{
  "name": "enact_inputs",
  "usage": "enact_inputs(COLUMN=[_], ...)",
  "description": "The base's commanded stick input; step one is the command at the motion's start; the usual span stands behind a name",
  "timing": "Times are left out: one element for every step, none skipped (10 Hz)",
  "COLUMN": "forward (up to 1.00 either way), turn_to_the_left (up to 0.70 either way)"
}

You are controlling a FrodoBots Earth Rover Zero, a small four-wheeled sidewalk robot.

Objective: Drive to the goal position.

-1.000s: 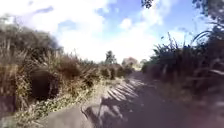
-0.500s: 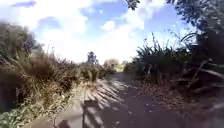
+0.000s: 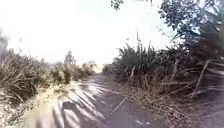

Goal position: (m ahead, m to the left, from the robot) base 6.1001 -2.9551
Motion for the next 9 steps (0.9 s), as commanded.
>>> enact_inputs(forward=[0.0, 0.0, 0.0, 0.0, -0.24, -0.7, -0.7, -0.7, -0.7], turn_to_the_left=[0.0, 0.0, 0.0, 0.0, -0.12, -0.35, -0.35, -0.35, -0.35])
